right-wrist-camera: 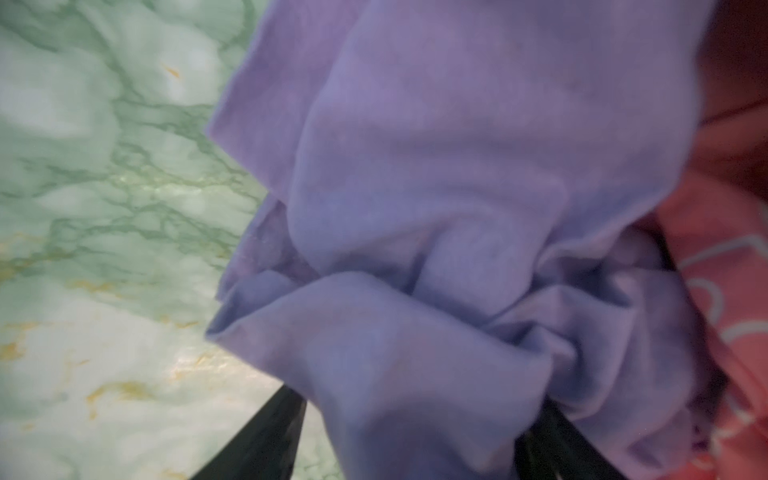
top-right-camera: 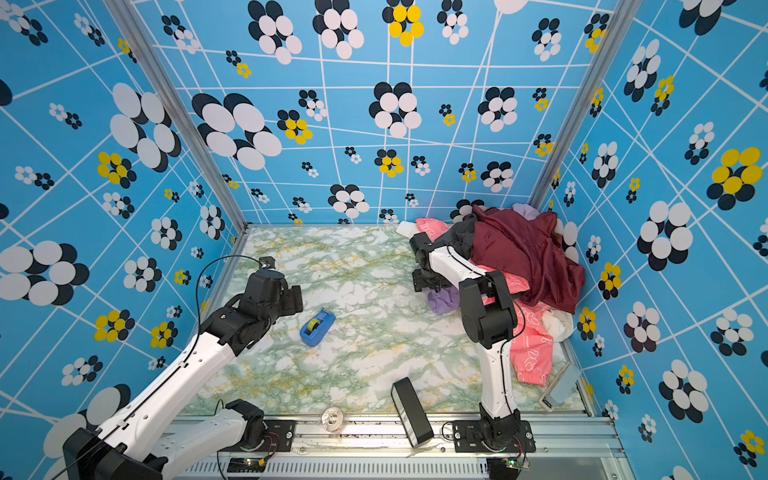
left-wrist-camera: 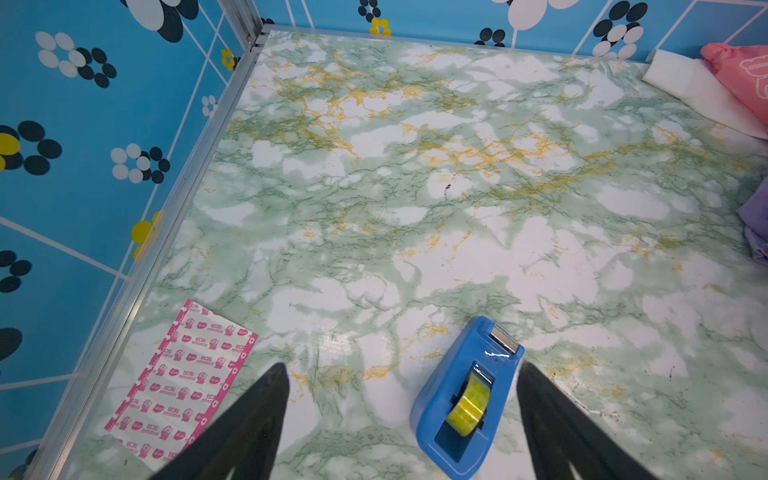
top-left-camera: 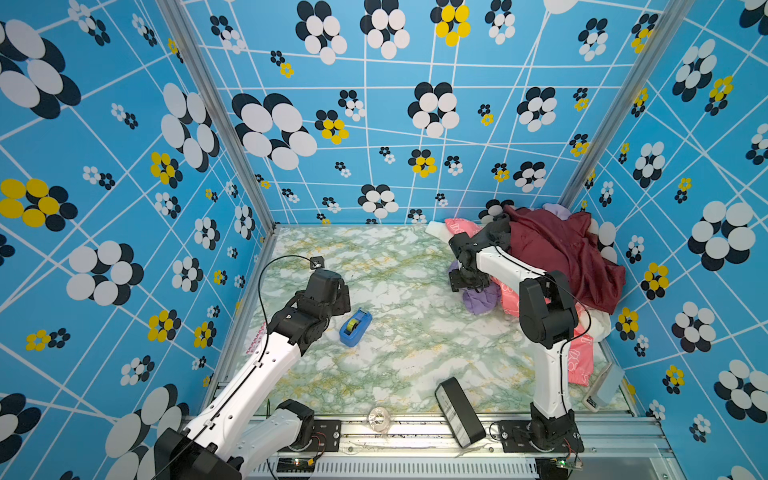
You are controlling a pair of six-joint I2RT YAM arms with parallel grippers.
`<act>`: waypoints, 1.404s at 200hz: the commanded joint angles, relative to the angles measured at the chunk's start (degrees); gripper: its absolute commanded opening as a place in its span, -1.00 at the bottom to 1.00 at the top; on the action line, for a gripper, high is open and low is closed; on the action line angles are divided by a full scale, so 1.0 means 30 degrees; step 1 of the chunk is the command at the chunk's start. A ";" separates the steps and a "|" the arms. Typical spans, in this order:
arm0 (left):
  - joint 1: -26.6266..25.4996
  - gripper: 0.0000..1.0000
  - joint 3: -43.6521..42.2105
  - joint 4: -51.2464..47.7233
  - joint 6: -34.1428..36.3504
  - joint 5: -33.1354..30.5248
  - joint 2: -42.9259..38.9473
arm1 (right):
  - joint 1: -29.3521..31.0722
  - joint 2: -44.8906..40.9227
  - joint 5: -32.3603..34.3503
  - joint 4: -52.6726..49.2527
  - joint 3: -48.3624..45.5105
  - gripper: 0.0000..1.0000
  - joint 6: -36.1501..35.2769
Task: Pick out a specific cloth from the pile
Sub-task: 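Lift the lavender cloth with the right gripper up out of the pile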
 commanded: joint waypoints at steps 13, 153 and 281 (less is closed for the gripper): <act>-0.0104 0.75 -0.0392 -0.0015 -0.0331 0.0063 -0.0573 | -0.0060 0.1004 0.0189 0.0251 -0.0890 0.40 0.0626; -0.0110 0.73 -0.0960 0.0161 -0.0505 -0.0819 -0.1951 | -0.0105 -0.2126 0.0167 0.0902 -0.2398 -1.00 0.1270; -0.0115 0.74 -0.1099 0.0073 -0.0692 -0.0819 -0.2130 | -0.0780 -0.9594 -0.0969 0.3931 -0.3276 -1.00 0.2090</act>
